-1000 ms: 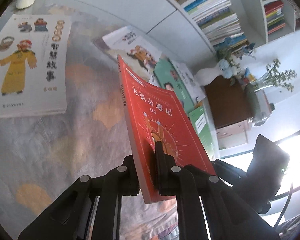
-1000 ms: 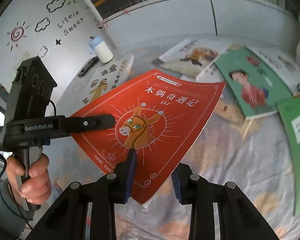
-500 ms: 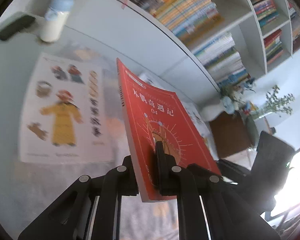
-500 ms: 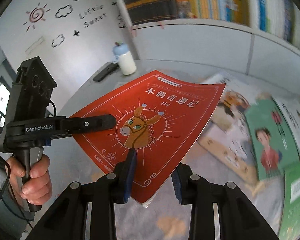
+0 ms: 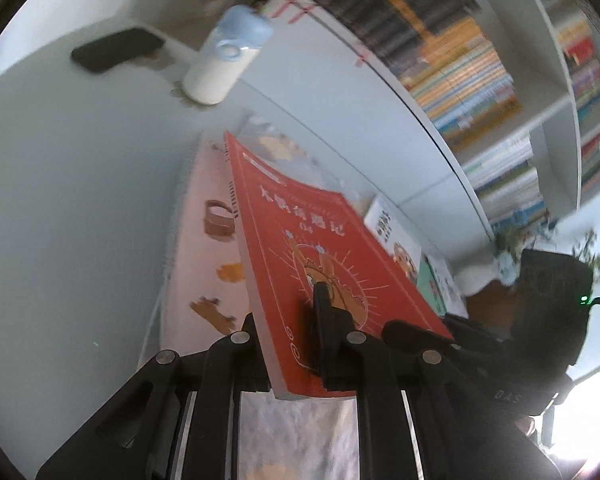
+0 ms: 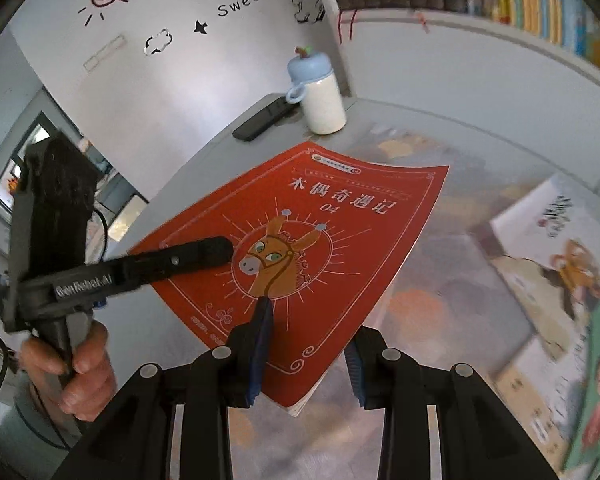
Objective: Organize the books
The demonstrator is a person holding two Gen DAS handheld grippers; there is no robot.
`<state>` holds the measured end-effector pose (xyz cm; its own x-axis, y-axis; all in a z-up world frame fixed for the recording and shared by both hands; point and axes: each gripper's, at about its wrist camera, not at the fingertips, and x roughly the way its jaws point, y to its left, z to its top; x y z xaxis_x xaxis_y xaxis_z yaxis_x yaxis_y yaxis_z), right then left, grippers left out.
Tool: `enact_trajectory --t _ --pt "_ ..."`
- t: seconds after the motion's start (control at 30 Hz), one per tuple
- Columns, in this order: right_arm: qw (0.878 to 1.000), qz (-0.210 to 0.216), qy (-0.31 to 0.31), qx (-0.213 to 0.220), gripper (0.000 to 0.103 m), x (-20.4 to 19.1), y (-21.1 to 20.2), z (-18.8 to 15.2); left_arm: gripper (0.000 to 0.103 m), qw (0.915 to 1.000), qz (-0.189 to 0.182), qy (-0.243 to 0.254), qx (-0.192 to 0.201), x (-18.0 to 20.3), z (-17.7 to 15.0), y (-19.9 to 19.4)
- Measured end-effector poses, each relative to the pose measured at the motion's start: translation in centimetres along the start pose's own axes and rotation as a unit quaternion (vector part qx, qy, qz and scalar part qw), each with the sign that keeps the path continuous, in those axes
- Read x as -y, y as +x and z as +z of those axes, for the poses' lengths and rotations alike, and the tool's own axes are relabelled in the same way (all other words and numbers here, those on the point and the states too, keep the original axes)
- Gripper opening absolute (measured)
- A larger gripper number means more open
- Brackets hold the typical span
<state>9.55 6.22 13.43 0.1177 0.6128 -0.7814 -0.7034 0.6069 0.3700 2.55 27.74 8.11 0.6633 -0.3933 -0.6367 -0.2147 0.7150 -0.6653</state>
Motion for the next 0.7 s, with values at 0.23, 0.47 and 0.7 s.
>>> enact_trajectory --t 0.23,0.47,0.7 --pt "0.999 -0.008 0.039 -0.028 0.033 1.2 3.3 0.8 0.02 0.9988 0.04 -0.003 -0.027 -1.2 0.7 2.0" --pt "0.992 -0.044 0.082 -0.087 0.041 2.6 5.9 -0.3 0.022 0.9918 0.111 0.025 -0.058 -1.5 -1.0 2.3" --pt "0.991 -0.058 0.072 -0.098 0.042 1.7 5.7 -0.6 0.022 0.9783 0.184 0.065 -0.068 -0.4 -1.9 1.2"
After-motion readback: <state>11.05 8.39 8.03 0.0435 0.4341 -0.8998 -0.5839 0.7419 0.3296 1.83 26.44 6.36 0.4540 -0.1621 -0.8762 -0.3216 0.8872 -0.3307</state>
